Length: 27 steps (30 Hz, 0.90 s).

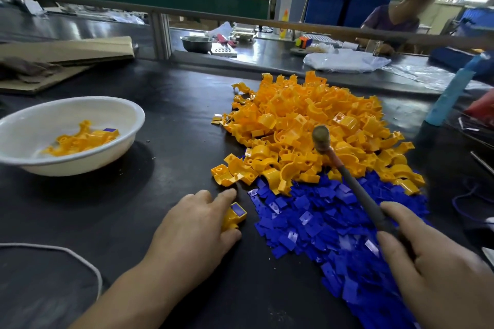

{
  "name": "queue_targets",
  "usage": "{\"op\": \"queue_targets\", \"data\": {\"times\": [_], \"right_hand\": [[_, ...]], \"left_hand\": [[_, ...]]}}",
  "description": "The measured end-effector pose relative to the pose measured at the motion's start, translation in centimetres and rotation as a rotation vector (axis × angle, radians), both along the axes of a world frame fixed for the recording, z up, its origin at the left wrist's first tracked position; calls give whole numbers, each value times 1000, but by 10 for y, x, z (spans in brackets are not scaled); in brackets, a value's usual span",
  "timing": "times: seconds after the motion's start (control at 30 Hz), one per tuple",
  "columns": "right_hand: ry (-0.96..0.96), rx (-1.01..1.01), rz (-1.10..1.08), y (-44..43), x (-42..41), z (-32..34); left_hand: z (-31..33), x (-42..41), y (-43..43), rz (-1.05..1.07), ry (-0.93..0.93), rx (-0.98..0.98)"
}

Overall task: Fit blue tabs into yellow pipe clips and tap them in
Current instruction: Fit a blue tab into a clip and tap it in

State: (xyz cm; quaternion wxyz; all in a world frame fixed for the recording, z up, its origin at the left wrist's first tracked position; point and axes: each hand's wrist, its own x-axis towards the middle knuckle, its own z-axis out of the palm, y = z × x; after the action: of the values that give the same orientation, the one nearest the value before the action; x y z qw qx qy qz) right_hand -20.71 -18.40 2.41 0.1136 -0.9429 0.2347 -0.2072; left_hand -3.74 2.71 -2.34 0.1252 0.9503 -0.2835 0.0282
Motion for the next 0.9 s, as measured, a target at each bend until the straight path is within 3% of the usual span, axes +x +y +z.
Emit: {"op": "queue_targets", "data": {"times": [0.13,0.3,0.37,0.43,0.57,0.63,0.73,0.8,0.9], "right_hand": [[73,-71,-81,-16,2,-21],[154,-145,-38,-38,2,-40],[160,-133,-35,-41,3,-40],[175,-149,-41,-42,3,-40],[205,-191,-62,-40,3,-40],[219,-197,-85,-39,3,-36],[231,-209,-99,-35,6,-26],[247,-195,-76,-26,7,-13],[192,-202,38,-10,12,8]], "left_hand": [[19,-2,2,-32,-78,75],[61,53,42,265,-330,-321],[70,97,67,426,-404,-268],[70,135,87,555,-349,-161],[62,173,104,660,-207,-72],[62,172,99,686,-258,-41],[64,140,70,499,-385,-133],[57,114,40,253,-224,-172],[35,87,-2,-35,129,-8]]}}
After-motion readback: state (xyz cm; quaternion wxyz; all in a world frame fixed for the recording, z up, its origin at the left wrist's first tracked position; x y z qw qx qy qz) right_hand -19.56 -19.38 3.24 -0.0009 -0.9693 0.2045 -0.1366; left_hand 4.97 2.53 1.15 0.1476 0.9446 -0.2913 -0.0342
